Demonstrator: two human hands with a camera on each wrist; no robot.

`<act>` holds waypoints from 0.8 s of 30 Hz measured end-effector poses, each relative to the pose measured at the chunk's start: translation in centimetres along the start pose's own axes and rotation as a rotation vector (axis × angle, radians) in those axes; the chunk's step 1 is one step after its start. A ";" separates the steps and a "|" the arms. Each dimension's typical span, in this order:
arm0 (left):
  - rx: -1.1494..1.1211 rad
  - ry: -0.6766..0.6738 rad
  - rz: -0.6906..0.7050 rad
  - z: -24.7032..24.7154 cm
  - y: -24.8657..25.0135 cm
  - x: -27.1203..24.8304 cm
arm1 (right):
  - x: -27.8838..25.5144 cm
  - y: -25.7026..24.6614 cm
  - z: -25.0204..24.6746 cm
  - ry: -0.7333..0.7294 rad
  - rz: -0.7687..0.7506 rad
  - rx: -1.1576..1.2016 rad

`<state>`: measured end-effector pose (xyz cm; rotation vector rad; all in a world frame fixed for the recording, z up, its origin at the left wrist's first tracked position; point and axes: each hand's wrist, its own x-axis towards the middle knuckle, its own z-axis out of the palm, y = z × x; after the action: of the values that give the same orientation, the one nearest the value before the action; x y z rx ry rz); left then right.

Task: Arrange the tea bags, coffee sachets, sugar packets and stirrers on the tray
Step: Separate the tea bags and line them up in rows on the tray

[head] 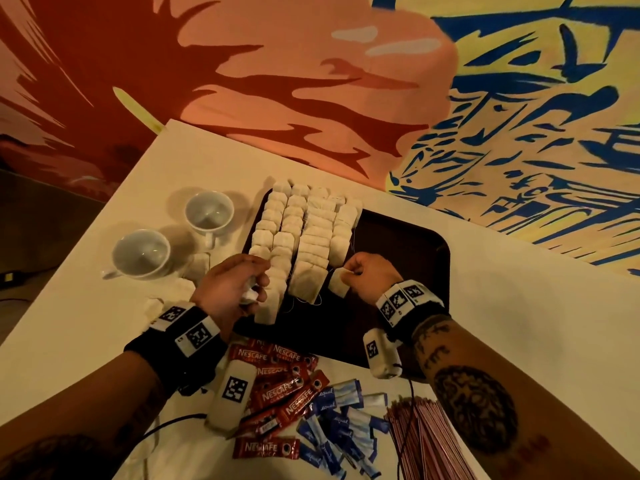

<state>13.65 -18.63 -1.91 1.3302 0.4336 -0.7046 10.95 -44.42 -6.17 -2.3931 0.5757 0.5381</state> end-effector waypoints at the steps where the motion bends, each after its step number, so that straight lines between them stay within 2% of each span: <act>1: -0.011 -0.002 0.006 -0.1 0.0 0.0 | 0.3 -0.1 0.0 -0.004 0.001 -0.037; 7: -0.046 -0.005 0.019 -0.6 -0.1 -0.1 | 2.1 -0.9 -0.4 0.069 0.046 -0.020; 17: -0.059 -0.018 0.025 0.1 0.3 0.0 | 3.8 -1.8 -1.1 0.061 0.024 -0.090; 24: -0.150 -0.090 -0.074 1.9 1.0 -0.2 | 3.1 -1.9 -1.9 0.092 0.056 0.037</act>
<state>14.04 -20.33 -0.68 1.1415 0.4561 -0.7758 14.95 -45.12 -5.48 -2.3825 0.6882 0.4397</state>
